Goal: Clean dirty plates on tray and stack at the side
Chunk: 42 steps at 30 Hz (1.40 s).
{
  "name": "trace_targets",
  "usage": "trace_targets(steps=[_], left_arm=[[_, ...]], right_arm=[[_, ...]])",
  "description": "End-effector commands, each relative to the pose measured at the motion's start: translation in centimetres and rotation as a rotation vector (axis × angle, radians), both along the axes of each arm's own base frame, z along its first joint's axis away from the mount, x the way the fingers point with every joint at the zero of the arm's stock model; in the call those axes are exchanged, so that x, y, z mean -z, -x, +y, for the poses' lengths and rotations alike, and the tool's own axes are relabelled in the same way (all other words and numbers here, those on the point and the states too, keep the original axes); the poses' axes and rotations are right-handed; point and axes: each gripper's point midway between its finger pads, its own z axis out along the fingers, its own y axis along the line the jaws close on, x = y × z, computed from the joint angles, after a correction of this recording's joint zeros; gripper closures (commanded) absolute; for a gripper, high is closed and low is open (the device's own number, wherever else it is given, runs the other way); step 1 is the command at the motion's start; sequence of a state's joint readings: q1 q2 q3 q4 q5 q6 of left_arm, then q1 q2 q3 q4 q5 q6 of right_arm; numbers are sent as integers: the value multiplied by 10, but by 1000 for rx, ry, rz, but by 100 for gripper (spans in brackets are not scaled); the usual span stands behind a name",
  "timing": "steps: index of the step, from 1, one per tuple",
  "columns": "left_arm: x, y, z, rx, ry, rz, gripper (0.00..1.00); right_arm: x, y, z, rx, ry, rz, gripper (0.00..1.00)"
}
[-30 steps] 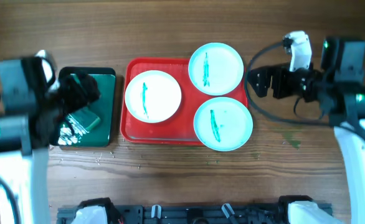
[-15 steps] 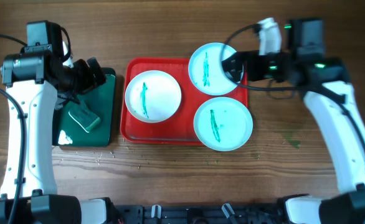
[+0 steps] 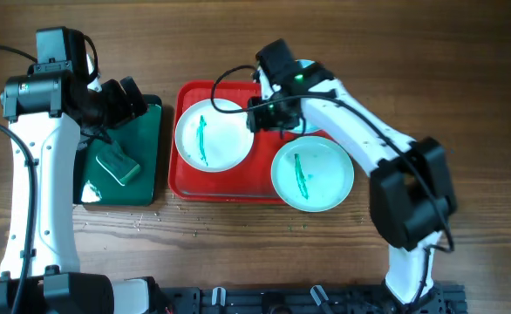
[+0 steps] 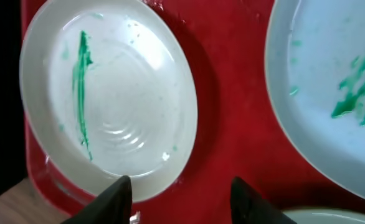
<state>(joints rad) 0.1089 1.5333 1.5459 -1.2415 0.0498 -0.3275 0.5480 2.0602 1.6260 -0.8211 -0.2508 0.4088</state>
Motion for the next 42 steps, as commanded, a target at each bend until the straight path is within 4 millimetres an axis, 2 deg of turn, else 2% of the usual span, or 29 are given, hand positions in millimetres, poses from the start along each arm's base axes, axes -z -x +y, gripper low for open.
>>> trace_targets(steps=[1, 4, 8, 12, 15, 19, 21, 25, 28, 32, 34, 35, 38, 42], left_arm=[[-5, -3, 3, -3, -21, -15, 0], [-5, -3, 3, -4, -22, -16, 1], [-5, -3, 4, -4, -22, -15, 7], [-4, -3, 7, -10, -38, -13, 10], [-3, -4, 9, -15, -51, -11, 12], [5, -7, 17, -35, -90, 5, 13], [16, -6, 22, -68, -108, 35, 16], [41, -2, 31, -92, -111, 103, 19], [72, 6, 50, -185, -94, 174, 26], [108, 17, 76, -265, -81, 237, 47], [122, 20, 85, -294, -76, 243, 69], [132, 21, 88, -304, -75, 244, 76], [158, 23, 84, -289, -60, 246, 76], [182, 27, 70, -216, -32, 249, 73]], right_arm=[[12, -10, 9, 63, 27, -20, 53], [22, -13, 16, 83, 18, -17, 58], [44, -9, 9, 106, 90, -1, 68], [63, -9, 10, 120, 99, 24, 73], [68, -11, 15, 119, 79, 25, 77], [71, -9, 21, 127, 74, 27, 89], [71, -9, 22, 122, 86, 16, 96], [72, -7, 23, 118, 94, 10, 96], [72, -7, 23, 117, 96, 12, 96], [72, -7, 23, 112, 95, 10, 96], [72, -7, 23, 113, 95, 9, 96], [72, -7, 23, 114, 94, 9, 96], [71, -8, 24, 115, 91, 7, 96], [71, -8, 24, 116, 91, 8, 96]])
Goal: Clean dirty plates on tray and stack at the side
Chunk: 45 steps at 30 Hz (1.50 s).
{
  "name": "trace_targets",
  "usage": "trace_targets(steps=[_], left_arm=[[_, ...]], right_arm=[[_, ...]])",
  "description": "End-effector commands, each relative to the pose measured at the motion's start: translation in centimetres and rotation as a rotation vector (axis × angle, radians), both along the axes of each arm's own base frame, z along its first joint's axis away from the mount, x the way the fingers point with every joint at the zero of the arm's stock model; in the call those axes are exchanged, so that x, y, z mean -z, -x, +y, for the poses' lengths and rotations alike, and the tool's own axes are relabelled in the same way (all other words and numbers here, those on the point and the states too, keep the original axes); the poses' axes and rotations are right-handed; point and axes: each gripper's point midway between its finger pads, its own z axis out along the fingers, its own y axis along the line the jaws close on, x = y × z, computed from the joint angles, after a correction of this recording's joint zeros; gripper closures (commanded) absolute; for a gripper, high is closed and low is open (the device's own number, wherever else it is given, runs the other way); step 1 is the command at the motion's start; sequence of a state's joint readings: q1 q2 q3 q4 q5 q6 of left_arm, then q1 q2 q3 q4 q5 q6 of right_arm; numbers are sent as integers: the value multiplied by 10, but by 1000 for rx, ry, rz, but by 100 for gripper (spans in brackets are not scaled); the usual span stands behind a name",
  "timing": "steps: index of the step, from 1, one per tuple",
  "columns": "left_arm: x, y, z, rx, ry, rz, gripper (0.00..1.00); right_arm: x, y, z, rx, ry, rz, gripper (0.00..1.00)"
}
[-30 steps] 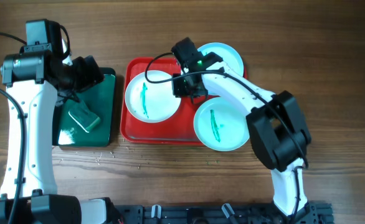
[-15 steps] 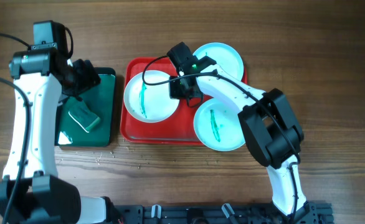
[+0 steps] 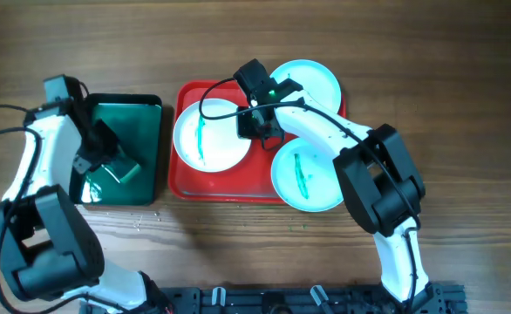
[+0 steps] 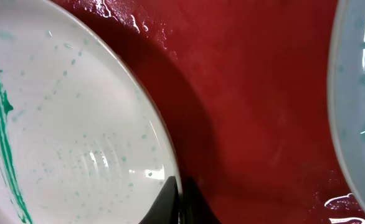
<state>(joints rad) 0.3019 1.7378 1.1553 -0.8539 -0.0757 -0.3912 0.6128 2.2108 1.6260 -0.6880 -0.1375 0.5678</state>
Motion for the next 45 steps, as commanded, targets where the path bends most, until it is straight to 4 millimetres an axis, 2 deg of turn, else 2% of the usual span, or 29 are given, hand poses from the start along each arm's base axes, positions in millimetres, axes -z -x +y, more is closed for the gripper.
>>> trace_targets(steps=[1, 5, 16, 22, 25, 27, 31, 32, 34, 39, 42, 45], left_arm=[[23, 8, -15, 66, 42, 19, 72], [35, 8, -16, 69, 37, 1, 71], [40, 1, -14, 71, 26, -29, 77], [56, 4, -15, 72, 40, 11, 78], [65, 5, -18, 76, 46, 32, 82], [65, 5, -17, 76, 46, 32, 96], [62, 4, -17, 76, 44, 26, 96], [59, 3, -17, 76, 44, 23, 96], [39, -4, -15, 77, 39, 9, 96], [-41, -33, -11, 188, 4, -113, 96], [-78, -46, -28, 291, 55, -223, 96], [-88, -54, -52, 395, 105, -282, 96]], right_arm=[[8, 1, 4, -1, 14, 2, 96], [8, 1, 4, -2, 13, 0, 96], [8, 0, 5, -3, 9, -1, 96], [8, 0, 5, -3, 8, -2, 96], [8, 0, 6, -3, 7, -3, 96], [8, 0, 6, -3, 7, -3, 96], [8, -1, 7, -4, 2, -4, 96], [7, -1, 7, -4, 1, -5, 96], [7, -1, 8, -5, -3, -4, 96], [4, 1, 15, -49, -41, 2, 96], [1, 4, 21, -101, -71, 5, 96], [0, 7, 20, -103, -82, 26, 96]])
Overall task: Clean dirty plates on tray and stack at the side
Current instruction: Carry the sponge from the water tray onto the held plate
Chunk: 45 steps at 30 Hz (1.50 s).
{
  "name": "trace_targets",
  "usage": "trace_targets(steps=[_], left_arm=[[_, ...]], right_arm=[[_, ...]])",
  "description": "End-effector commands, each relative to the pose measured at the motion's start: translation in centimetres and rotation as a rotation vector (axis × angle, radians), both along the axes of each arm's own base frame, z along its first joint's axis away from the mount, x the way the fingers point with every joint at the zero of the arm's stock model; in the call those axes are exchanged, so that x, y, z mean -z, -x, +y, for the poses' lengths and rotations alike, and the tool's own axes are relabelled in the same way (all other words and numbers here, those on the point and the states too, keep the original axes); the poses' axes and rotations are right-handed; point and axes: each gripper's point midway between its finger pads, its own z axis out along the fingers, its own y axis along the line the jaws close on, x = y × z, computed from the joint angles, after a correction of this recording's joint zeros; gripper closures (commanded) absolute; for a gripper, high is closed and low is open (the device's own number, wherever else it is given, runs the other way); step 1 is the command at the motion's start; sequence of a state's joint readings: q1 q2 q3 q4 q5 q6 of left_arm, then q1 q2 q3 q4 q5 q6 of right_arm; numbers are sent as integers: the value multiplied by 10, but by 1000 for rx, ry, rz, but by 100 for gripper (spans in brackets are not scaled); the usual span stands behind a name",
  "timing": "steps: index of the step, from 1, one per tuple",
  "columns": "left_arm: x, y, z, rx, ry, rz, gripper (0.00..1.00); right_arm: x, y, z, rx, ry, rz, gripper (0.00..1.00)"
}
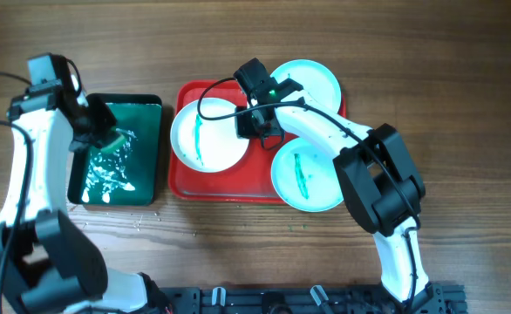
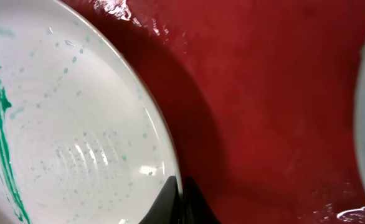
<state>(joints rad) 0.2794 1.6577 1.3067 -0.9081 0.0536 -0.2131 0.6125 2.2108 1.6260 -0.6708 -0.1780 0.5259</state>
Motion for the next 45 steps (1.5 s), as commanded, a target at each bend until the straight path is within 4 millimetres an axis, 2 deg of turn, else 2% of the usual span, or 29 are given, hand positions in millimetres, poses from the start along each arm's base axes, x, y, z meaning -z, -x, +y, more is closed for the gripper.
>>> trace_targets(steps=[1, 4, 6, 9, 12, 17, 23, 26, 27, 29, 32, 37, 40, 43, 45], left_arm=[[-18, -16, -44, 215, 70, -89, 96], [-13, -25, -75, 335, 81, -100, 96], [-2, -35, -109, 428, 87, -99, 96], [18, -38, -136, 494, 98, -63, 96], [48, -37, -151, 525, 115, 7, 96], [94, -41, -179, 606, 124, 65, 96], [130, -39, -202, 702, 113, 99, 96], [134, -29, -216, 750, 177, 123, 96], [128, -19, -233, 836, 281, 107, 96], [117, -10, -246, 890, 411, 88, 96], [114, -7, -240, 857, 463, 95, 96], [111, -6, -209, 763, 482, 127, 96], [111, -4, -180, 663, 371, 188, 96], [108, -6, -153, 570, 175, 231, 96], [104, -14, -147, 527, 57, 219, 96]], right_arm=[[2, 7, 12, -53, -52, 39, 96], [2, 9, 9, -50, -57, 60, 96], [2, 10, 6, -47, -70, 81, 96], [2, 9, 1, -35, -81, 101, 96], [3, 5, -7, -13, -81, 110, 96], [3, 4, -7, -19, -93, 113, 96], [3, 2, -6, -25, -97, 104, 96], [2, 2, -6, -29, -97, 100, 96], [2, 2, -6, -29, -98, 99, 96], [2, 1, -6, -29, -98, 98, 96], [2, 2, -6, -34, -98, 97, 96], [2, 0, -5, -35, -102, 91, 96], [2, 0, -5, -35, -101, 91, 96], [2, 0, -5, -34, -102, 90, 96], [2, 0, -5, -34, -102, 90, 96]])
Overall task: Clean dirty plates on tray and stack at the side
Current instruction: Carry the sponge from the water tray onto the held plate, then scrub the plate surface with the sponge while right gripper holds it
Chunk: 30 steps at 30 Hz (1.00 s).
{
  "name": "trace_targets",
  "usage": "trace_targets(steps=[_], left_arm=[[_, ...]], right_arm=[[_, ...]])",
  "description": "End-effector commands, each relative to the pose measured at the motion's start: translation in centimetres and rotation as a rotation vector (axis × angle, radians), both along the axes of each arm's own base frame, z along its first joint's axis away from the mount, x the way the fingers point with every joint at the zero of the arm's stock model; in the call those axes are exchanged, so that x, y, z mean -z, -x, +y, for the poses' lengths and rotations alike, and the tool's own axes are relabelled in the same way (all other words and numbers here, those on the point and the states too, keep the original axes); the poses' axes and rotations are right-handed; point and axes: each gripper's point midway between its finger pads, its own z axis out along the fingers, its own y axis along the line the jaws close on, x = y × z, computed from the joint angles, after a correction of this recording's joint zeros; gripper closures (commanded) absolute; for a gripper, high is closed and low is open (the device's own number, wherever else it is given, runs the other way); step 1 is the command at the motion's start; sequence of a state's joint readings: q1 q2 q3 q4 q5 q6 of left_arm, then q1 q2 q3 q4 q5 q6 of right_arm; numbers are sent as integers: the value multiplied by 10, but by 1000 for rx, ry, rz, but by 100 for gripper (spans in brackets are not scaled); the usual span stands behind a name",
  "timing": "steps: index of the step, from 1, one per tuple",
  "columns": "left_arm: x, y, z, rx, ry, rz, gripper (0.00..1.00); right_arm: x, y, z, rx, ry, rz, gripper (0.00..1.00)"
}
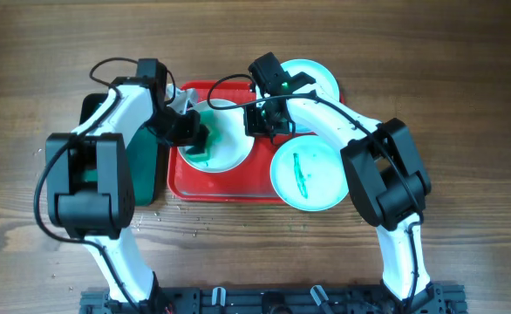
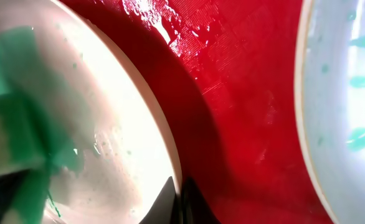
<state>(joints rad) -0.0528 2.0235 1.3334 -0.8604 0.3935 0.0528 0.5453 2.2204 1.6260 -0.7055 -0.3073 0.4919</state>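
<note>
A white plate [image 1: 228, 150] smeared with green lies in the left half of the red tray [image 1: 238, 187]. My right gripper [image 1: 257, 122] is shut on its right rim; in the right wrist view the fingertips [image 2: 180, 198] pinch the plate's edge [image 2: 170, 143]. My left gripper [image 1: 192, 133] holds a green sponge [image 1: 200, 145] down on the plate's left part, and the sponge [image 2: 17, 118] shows blurred. A light blue plate [image 1: 312, 174] with a green streak overhangs the tray's right front. Another blue plate [image 1: 318, 77] sits at the back right.
A dark green basin [image 1: 142, 170] stands left of the tray, largely hidden under my left arm. The tray's red floor [image 2: 251, 93] is wet between the plates. Bare wooden table surrounds everything.
My left gripper was over the basin's foamy water with the sponge; now it is over the tray with the sponge on the white plate. The right gripper still clamps the rim.
First my right gripper hung open by the white plate and the sponge lay in the basin. Then the right gripper was shut on the plate's rim, the left down at the sponge. Then the sponge was held in foamy water, and now it rests on the plate.
</note>
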Motion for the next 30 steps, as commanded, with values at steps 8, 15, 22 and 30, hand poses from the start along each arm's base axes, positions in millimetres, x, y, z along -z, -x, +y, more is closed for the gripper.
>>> trace_targets(steps=[8, 15, 22, 30], left_arm=[[-9, -45, -23, -122, -313, -248, 96], [1, -28, -52, 12, -250, -215, 96], [7, 35, -37, 254, -260, -4, 96], [8, 6, 18, 8, -510, -62, 96]], right_arm=[[0, -1, 9, -31, -28, -7, 96], [0, -1, 9, -31, -25, -8, 96], [-1, -2, 8, -29, -36, -2, 96], [0, -2, -2, -25, -138, 59, 96]])
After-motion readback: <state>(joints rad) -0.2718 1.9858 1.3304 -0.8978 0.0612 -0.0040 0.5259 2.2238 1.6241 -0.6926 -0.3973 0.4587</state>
